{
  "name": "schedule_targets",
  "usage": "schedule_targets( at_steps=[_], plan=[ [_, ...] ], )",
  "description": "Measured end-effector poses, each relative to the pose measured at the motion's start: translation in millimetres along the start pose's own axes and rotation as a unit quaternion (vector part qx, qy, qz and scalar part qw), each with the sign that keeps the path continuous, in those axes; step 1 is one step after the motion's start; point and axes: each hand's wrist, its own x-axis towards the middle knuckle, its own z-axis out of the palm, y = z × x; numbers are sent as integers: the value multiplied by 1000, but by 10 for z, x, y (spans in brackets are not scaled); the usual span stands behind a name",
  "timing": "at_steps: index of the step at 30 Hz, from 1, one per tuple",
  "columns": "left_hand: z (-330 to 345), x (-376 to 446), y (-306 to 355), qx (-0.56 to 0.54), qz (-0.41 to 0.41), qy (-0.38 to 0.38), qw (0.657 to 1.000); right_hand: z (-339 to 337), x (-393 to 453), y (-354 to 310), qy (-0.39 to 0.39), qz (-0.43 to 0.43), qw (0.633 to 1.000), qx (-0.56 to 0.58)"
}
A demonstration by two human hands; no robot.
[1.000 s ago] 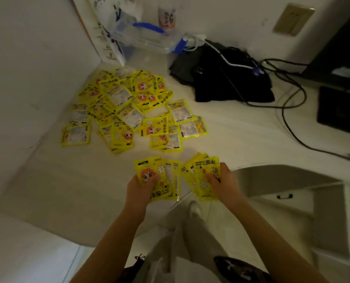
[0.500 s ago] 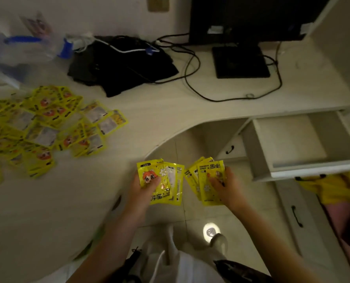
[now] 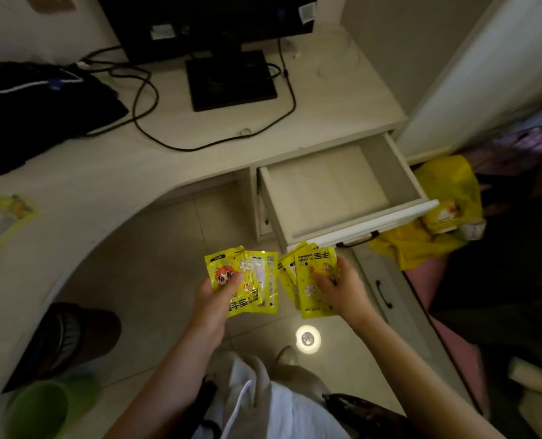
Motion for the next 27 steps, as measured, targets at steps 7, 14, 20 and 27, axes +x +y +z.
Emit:
schedule_targets(
  at_steps=[7,14,20,27],
  plan=[
    [720,275,162,-12,-28,4,1000,-476,445,155,27,41,998,31],
    [1320,813,412,-2,-58,3,998,-796,1202,-20,36,41,998,15],
    [1721,1317,534,26,-84,35,996,-894,1903,-189,-1,47,998,-39],
    [2123,1692,552,63,-88,51,993,-900,2587,-172,-43,72,995,-59]
  ],
)
